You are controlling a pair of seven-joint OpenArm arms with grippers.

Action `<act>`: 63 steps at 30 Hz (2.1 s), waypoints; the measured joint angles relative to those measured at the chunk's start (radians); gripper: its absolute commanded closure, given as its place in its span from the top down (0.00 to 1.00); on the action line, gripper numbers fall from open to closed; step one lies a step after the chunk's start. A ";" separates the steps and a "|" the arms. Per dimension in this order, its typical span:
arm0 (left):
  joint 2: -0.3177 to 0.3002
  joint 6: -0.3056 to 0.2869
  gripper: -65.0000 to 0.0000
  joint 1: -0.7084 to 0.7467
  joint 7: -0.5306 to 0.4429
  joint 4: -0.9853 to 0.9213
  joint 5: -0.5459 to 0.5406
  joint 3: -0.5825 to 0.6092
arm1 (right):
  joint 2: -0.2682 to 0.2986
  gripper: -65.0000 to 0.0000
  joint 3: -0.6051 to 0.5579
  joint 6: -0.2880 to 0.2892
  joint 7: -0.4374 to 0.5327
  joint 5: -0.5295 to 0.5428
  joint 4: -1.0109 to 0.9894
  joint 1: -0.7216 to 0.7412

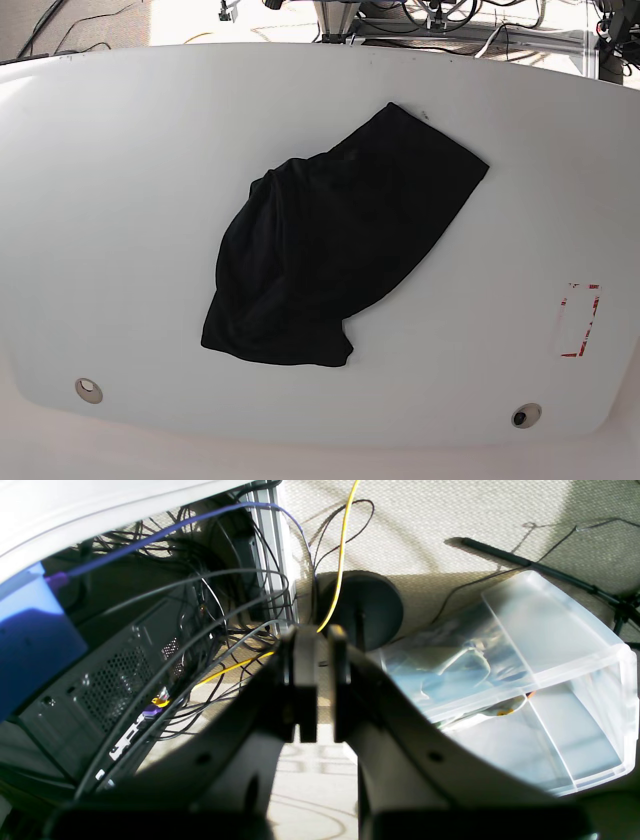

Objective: Layout the t-shirt on the table in an organized manner, then fold the t-shirt properly

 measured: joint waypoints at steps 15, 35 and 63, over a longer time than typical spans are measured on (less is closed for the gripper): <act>-0.005 -0.004 0.02 0.011 0.000 0.030 0.001 0.005 | 0.000 0.05 0.004 0.006 -0.003 0.000 0.014 -0.014; -0.003 -0.003 0.02 0.011 0.000 0.029 0.001 0.005 | 0.002 0.05 0.005 0.007 -0.003 -0.001 0.020 -0.022; 0.000 -0.003 0.02 0.017 -0.001 0.026 0.001 0.003 | 0.002 0.05 0.005 0.007 0.000 0.000 0.029 -0.018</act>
